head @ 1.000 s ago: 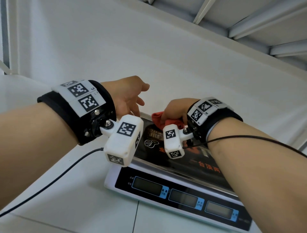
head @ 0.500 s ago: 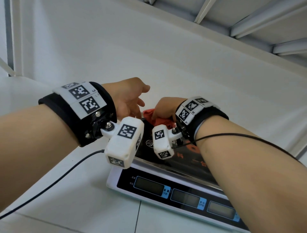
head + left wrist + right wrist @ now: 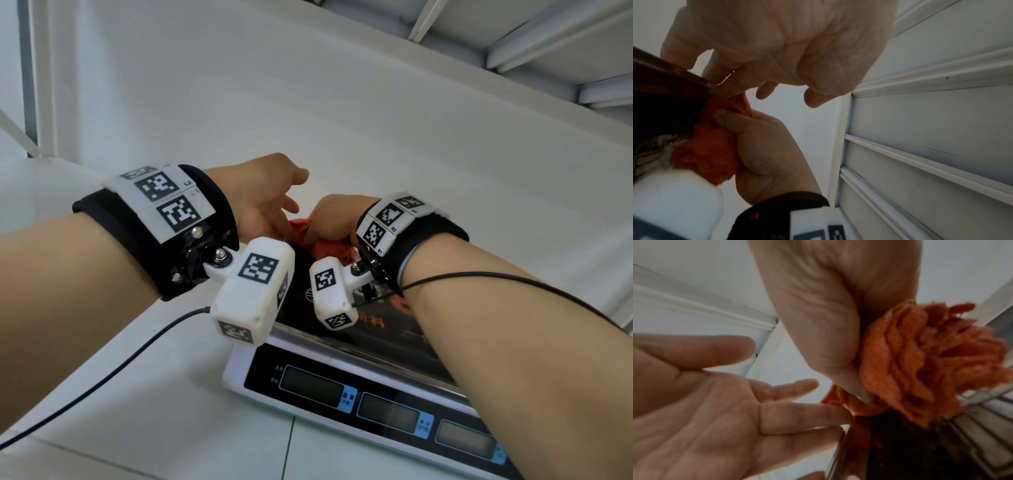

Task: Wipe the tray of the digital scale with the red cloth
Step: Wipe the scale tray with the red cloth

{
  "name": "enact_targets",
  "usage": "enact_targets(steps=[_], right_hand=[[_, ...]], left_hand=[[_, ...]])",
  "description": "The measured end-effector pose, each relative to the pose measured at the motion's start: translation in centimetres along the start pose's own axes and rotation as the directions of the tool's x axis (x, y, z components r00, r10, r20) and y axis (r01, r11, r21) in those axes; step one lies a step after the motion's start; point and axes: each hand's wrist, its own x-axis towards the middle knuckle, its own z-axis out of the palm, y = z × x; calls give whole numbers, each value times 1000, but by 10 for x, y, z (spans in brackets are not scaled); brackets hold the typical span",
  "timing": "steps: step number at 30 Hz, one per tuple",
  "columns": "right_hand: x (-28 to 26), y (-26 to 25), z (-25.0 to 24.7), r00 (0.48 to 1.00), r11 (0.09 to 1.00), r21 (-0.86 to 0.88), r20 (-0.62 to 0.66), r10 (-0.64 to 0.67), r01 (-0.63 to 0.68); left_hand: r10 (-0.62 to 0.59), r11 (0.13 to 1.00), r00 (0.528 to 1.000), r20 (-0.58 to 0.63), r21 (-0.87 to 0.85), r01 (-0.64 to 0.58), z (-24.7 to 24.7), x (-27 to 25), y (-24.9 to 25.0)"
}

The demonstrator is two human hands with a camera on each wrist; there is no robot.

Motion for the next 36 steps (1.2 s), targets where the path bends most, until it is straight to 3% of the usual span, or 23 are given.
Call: enact_targets(steps=[4,9,14,20,25,28,30,33,36], right_hand=[[-1,10,-8,995,997,76,98,-25,18],[4,21,-12,1000,998,56,-18,22,-21],[6,16,-5,999,990,138,-5,-31,32],[-4,4,-7,980,991,15,147,-132,131],[-15,22,-17,908,951,304,380,-178,59],[-13,26,-21,968,941,336,221,-116,36],[-6,28,-21,996,979,202,84,-43,26],[-3,28,-15,995,999,42,95,-16,12],[-10,21,-10,988,990,132,135,-72,54]], left_hand=[[14,999,1000,-16,-31,-15,-4,2,1],[-11,997,999,-42,-77,8,-16,13,-2],[-71,995,997,-13,-78,69,-17,18,-6],[-70,993,998,-1,-92,70,-10,16,-5],[-72,992,997,3,-103,71,-12,19,-4],[-71,995,997,-9,-76,70,-15,19,-6],[-68,997,997,-22,-31,67,-16,18,-9],[-57,997,997,-54,53,59,-17,12,-14],[-29,994,997,-72,99,37,-14,7,-14]])
